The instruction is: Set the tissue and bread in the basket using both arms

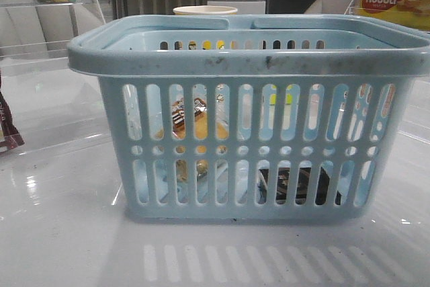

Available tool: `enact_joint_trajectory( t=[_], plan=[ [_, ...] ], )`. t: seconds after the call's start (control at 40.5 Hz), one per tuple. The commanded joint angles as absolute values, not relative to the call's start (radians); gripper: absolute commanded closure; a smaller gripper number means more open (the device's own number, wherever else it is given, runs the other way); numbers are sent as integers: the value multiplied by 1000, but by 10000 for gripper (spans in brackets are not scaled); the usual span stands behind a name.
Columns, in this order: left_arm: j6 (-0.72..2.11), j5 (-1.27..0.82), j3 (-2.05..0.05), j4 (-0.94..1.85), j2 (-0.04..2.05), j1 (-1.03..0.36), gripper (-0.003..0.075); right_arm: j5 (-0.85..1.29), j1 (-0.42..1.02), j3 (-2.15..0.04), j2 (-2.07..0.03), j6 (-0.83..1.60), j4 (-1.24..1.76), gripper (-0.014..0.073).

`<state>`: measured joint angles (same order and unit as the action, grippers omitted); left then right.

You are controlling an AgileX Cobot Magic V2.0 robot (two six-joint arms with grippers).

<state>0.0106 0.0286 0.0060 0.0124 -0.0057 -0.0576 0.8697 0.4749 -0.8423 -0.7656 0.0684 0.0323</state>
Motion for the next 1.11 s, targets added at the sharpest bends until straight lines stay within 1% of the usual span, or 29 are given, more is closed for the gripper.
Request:
enact_joint_trajectory(
  t=[0.0,0.148,0.271,0.419,0.617,0.839,1.012,1.086],
  plan=[
    [0,114,13,11,-22,-64,627,804,474,-858,-754,74,21,538],
    [0,114,13,11,-22,-64,627,776,406,-795,-688,74,29,538],
    [0,114,13,11,-22,-64,627,616,287,-669,-560,74,29,538],
    [0,114,13,11,-22,-64,627,374,131,-459,-360,74,25,538],
    [0,114,13,11,-22,-64,627,184,-7,-224,-137,74,25,538],
    [0,114,13,11,-22,-64,627,60,-39,-50,-6,74,25,538],
    [0,114,13,11,-22,-64,627,-32,-46,25,30,73,31,538],
    [0,114,13,11,-22,-64,627,-20,-54,22,31,73,32,538]
  ],
)
